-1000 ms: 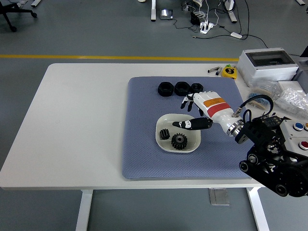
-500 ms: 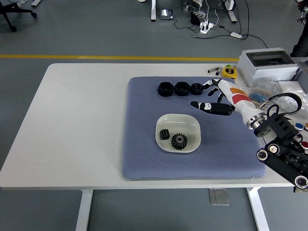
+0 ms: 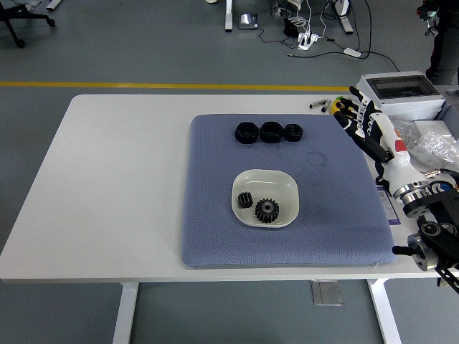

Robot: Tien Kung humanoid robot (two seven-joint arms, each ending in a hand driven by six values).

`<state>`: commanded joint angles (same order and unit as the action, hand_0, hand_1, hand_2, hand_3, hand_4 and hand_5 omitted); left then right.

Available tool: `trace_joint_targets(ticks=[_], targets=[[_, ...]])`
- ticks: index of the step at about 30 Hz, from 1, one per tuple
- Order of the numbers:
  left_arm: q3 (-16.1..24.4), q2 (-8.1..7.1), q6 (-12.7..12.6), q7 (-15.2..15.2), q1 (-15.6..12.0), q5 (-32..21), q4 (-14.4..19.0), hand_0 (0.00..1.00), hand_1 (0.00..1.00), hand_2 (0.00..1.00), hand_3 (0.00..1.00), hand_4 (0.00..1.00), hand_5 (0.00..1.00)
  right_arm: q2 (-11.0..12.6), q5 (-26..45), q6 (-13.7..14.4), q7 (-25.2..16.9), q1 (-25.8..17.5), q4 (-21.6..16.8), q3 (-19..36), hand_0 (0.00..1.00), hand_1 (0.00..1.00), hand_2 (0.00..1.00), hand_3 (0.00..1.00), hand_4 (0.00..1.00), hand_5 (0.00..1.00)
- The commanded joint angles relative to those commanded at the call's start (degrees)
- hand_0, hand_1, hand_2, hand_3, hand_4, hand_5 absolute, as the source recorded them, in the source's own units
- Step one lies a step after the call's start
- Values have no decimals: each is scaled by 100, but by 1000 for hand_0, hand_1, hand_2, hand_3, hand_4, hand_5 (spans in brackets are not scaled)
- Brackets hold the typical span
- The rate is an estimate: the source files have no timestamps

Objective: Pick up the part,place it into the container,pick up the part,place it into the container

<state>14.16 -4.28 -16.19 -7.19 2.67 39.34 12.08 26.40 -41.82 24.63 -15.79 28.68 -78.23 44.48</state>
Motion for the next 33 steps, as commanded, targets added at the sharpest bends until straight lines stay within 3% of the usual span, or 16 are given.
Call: trace_joint_targets(ticks=[13,27,33], targets=[[17,21,-75,34,31,11,-17,686,686,742,626,646,644,-168,-452,-220,57,-1008,-358,862,902,857,883,925,998,811],[311,66,-44,-84,-6,518,-39,685,682,739,625,641,652,-475,-604,-242,8,-1325,-356,1087,898,848,872,899,998,852],[307,78,-55,-72,-2,517,-47,684,681,737,624,641,655,-492,-586,-236,9,-1307,-395,1105,893,847,869,897,998,861]])
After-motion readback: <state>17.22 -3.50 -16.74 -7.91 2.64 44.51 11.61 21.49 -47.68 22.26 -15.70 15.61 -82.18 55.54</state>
